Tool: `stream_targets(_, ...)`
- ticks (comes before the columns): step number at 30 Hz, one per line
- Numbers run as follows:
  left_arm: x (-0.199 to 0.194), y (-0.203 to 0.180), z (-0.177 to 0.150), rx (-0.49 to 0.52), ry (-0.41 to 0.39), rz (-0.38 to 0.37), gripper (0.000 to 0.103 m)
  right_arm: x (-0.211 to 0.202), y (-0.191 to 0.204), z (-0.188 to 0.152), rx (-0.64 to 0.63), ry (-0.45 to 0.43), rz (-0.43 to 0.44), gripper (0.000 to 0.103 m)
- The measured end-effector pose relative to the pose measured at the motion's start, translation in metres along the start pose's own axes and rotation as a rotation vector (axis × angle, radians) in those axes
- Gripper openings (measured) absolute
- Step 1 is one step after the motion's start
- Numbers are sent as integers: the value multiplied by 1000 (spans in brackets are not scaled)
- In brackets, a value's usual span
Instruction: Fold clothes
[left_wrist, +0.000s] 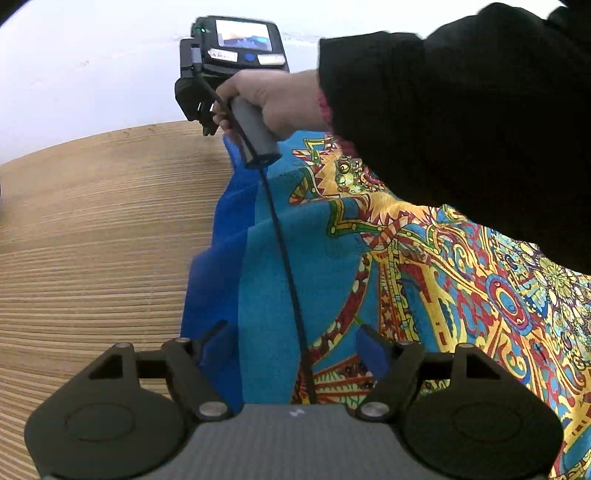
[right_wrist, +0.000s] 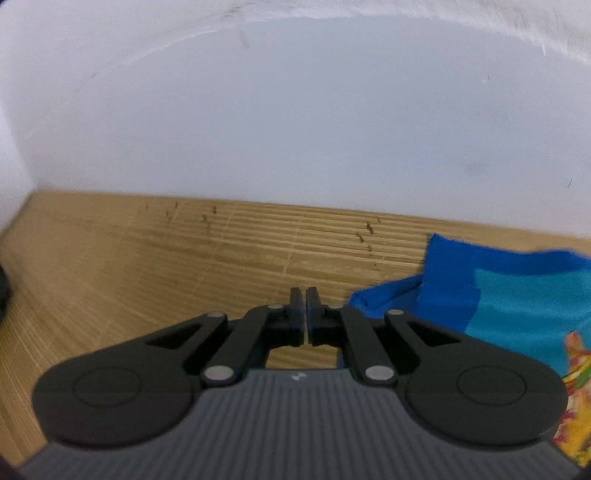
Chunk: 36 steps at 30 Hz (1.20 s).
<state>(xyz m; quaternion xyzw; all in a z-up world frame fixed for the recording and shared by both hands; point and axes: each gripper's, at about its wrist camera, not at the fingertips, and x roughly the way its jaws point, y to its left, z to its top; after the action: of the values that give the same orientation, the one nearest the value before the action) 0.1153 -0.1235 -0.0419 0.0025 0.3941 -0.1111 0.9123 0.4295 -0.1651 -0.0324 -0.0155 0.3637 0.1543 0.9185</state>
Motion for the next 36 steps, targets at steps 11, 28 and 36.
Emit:
stream_targets(11,-28,0,2,-23,9,-14,76,-103,3,-3,-131,-115,-49,36)
stream_targets(28,-106,-74,5,66,-39,27,76,-268,-41,-48,-99,-119,-53,43)
stream_targets(36,-137,-114,-30,-17,27,142,76,-367,-147,-194,121,-39,-53,46)
